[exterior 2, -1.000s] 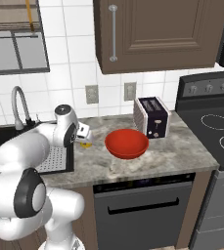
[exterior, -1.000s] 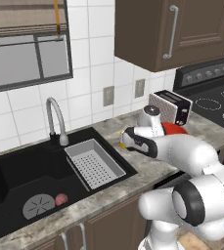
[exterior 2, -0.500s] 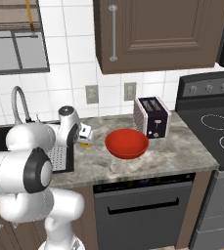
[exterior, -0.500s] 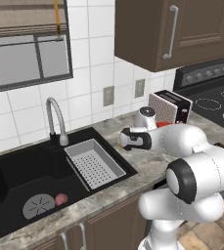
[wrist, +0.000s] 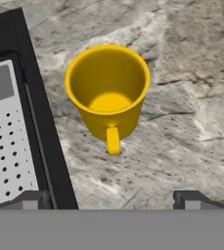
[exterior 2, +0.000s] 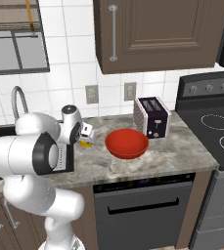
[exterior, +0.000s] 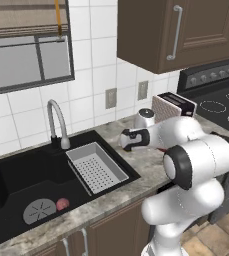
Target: Clear the mugs and bowl far away from the sink.
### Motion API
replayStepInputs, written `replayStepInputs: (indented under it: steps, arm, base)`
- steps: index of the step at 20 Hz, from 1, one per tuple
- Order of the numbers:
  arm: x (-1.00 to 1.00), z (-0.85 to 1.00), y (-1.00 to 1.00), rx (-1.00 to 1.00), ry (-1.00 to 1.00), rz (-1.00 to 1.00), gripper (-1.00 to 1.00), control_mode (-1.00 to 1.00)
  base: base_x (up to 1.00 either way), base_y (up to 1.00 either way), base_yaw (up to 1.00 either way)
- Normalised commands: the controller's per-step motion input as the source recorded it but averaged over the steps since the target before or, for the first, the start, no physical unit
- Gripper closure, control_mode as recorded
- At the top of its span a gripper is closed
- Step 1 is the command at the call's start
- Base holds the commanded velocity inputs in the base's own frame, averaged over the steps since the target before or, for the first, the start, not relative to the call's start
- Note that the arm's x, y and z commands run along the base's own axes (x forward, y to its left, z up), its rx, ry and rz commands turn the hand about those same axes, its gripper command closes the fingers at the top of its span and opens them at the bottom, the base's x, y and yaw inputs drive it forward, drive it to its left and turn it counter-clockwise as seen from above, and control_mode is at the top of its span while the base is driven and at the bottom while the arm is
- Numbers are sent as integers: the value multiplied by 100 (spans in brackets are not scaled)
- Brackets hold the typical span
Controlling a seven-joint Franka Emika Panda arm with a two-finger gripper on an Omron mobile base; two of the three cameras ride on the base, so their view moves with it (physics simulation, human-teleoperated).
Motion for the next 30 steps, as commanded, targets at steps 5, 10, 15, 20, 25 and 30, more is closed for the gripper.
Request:
replayStepInputs:
  steps: [5, 10, 15, 20, 25, 30]
  arm:
    - [19, -15, 0, 0, 1, 0, -100, -100]
    - [13, -20, 0, 0, 1, 0, -100, -100]
    - [17, -23, 0, 0, 1, 0, -100, -100]
    - [15, -15, 0, 0, 1, 0, -100, -100]
    - [9, -9, 0, 0, 0, 0, -100, -100]
    - [20, -14, 0, 0, 0, 0, -100, -100]
  base:
    - [0, 0, 0]
    - [0, 0, 0]
    - [0, 0, 0]
    - [0, 0, 0]
    - [0, 0, 0]
    - [0, 0, 0]
